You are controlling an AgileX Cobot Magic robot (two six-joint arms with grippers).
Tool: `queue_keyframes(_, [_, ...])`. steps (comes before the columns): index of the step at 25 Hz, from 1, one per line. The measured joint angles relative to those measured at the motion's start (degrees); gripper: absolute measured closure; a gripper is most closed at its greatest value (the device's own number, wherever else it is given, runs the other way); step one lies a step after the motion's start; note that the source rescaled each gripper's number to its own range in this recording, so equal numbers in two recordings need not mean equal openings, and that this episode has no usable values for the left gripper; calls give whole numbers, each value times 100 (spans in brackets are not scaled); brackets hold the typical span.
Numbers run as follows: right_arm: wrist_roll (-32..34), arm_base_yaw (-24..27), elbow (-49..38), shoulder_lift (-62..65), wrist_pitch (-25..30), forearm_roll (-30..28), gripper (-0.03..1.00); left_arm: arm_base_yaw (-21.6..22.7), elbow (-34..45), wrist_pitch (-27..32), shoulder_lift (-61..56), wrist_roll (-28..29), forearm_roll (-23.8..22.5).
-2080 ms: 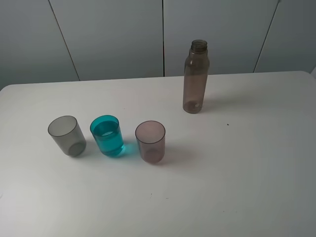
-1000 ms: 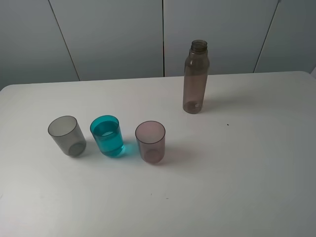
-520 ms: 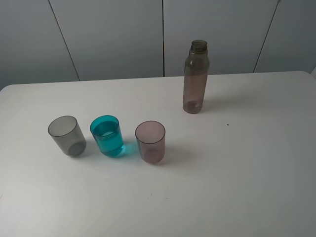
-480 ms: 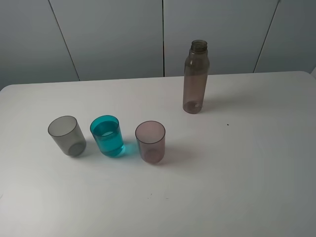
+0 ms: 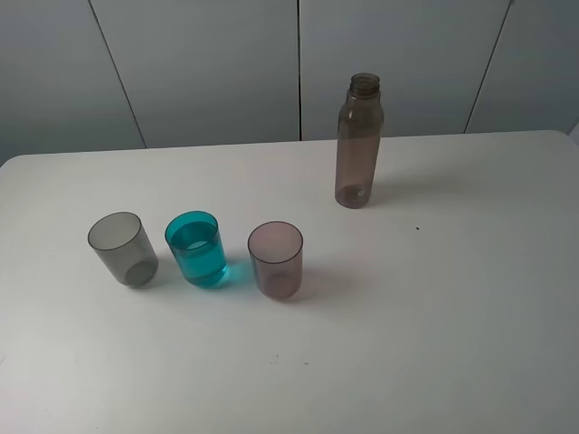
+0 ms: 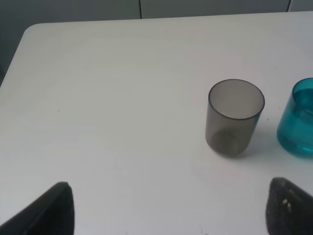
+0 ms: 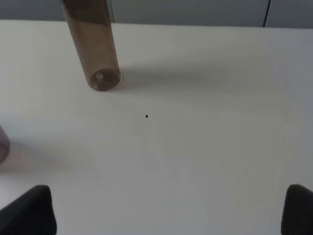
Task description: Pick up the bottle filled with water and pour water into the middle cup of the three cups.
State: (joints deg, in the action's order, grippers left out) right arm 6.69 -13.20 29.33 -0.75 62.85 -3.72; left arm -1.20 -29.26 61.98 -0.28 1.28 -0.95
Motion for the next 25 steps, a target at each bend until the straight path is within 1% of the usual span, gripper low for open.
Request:
queue_keyframes(2, [0,223,0,55,0,0,-3,0,0,0,0,0,0])
queue_keyframes(8, [-10,1335,0,64,0,0,-3,0,0,0,0,0,0])
queue_keyframes(10, [-10,1483,0,64,0,0,-3,0,0,0,0,0,0])
queue_keyframes(13, [-24,1497,0,77,0,0,-3,0,0,0,0,0,0])
queue_keyframes(17, [-379,1275,0,77,0,0,-3,0,0,0,0,0,0])
queue_keyframes(20, [-448,1206,0,77,0,23,-3,0,0,0,0,0,0])
queue_keyframes(25, [-512,1212,0,77,0,245,-3,0,0,0,0,0,0])
